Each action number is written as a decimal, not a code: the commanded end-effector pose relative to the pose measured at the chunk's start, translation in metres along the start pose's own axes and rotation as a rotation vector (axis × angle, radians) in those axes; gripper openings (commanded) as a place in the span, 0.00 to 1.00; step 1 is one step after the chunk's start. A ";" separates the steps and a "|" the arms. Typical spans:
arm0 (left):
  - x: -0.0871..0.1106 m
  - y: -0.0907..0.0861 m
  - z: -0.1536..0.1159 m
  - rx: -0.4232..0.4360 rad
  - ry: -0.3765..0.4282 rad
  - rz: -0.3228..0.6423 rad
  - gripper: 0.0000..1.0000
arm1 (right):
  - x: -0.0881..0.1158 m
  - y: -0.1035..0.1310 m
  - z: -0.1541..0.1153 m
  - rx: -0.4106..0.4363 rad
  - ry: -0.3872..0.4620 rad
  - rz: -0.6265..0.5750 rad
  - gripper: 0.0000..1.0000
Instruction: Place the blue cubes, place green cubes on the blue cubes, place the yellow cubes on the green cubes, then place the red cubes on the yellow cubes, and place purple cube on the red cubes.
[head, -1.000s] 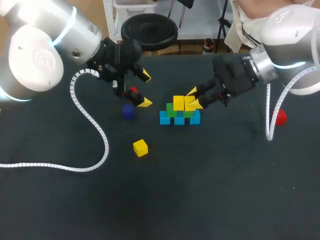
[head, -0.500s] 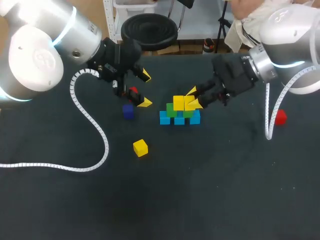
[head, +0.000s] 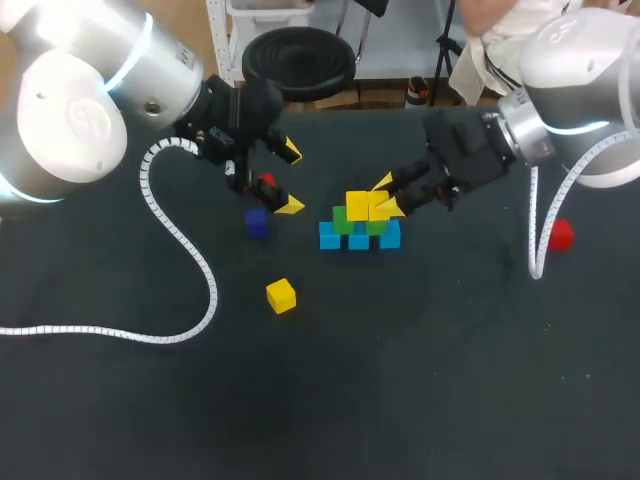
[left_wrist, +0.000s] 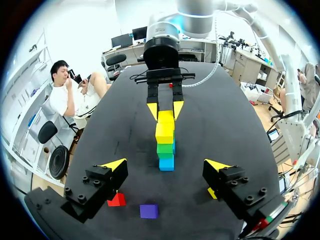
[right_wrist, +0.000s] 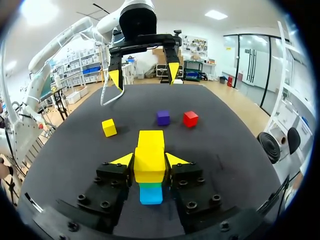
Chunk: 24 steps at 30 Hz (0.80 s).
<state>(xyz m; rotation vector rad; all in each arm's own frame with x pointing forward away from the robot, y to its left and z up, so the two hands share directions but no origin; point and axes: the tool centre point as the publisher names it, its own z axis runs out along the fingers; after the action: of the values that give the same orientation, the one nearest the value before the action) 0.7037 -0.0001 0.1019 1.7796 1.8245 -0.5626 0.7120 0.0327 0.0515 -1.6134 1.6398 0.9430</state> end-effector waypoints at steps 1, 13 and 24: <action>0.001 0.000 0.000 0.000 -0.002 0.002 1.00 | 0.002 0.000 0.000 0.000 -0.009 0.002 0.47; 0.001 0.000 0.000 0.000 -0.002 0.002 1.00 | 0.000 0.004 -0.011 0.032 -0.010 -0.006 0.84; 0.001 0.000 0.000 0.000 -0.002 0.002 1.00 | 0.002 0.014 -0.040 0.124 -0.022 -0.024 1.00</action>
<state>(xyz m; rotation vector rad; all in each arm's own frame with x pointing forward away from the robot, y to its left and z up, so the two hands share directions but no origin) 0.7037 -0.0001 0.1019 1.7796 1.8245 -0.5626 0.7135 0.0060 0.0657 -1.5571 1.6243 0.8653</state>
